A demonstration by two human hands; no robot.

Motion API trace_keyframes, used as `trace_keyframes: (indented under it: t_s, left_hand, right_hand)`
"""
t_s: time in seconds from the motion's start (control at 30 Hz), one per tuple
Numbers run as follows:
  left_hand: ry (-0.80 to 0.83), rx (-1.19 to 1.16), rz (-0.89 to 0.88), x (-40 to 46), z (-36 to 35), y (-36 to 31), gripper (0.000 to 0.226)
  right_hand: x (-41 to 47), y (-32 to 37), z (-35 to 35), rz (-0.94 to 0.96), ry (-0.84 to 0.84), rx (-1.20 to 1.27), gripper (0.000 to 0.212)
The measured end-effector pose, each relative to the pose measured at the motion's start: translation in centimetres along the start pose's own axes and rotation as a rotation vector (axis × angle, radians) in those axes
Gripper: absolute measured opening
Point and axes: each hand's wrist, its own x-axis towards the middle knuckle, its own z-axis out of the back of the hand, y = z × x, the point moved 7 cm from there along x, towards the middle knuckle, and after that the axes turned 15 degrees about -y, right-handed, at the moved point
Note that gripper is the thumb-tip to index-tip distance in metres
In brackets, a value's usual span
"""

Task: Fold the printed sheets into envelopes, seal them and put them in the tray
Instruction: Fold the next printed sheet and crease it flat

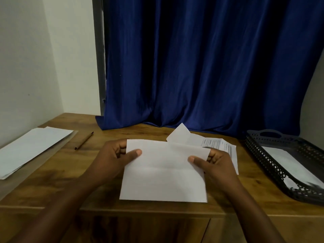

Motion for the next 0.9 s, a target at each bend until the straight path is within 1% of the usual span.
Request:
trace_keyframes:
  t_s: [0.07,0.13,0.17,0.23,0.33,0.43,0.5,0.63,0.73,0.9]
  left_hand:
    - [0.030,0.129,-0.042,0.5,-0.2,1.5,0.016]
    - [0.078,0.270,-0.082,0.4,-0.4,2.8,0.022]
    - [0.100,0.313,-0.098,0.2,-0.5,3.2,0.026]
    - [0.158,0.382,-0.145,-0.4,-0.7,3.9,0.027]
    - [0.245,0.454,-0.232,-2.0,-0.8,4.3,0.029]
    - [0.273,0.470,-0.312,-3.5,-0.5,4.4,0.031]
    - [0.287,0.488,-0.340,-4.2,-0.5,4.6,0.032]
    - [0.307,0.552,-0.310,-4.5,-0.5,4.4,0.049]
    - [0.311,0.629,-0.316,-4.6,-1.4,3.6,0.051]
    - [0.261,0.843,-0.429,-5.5,-4.2,2.5,0.053]
  right_hand:
    - [0.2,-1.5,-0.3,-0.003,-0.013,-0.078,0.014]
    - [0.0,-2.7,-0.5,0.018,0.026,-0.143,0.017]
    - [-0.2,-3.0,-0.6,0.049,0.052,-0.195,0.015]
    - [-0.5,-3.5,-0.4,0.146,0.088,-0.337,0.015]
    - [-1.7,-4.1,-0.2,0.241,0.198,-0.438,0.030]
    - [-3.2,-4.7,0.4,0.284,0.299,-0.485,0.049]
    - [-3.9,-4.6,0.7,0.311,0.367,-0.502,0.047]
    - [-4.7,-4.9,1.1,0.329,0.456,-0.559,0.049]
    - [-4.9,-5.1,1.0,0.368,0.443,-0.608,0.050]
    - [-5.0,-4.9,0.6,0.385,0.392,-0.633,0.035]
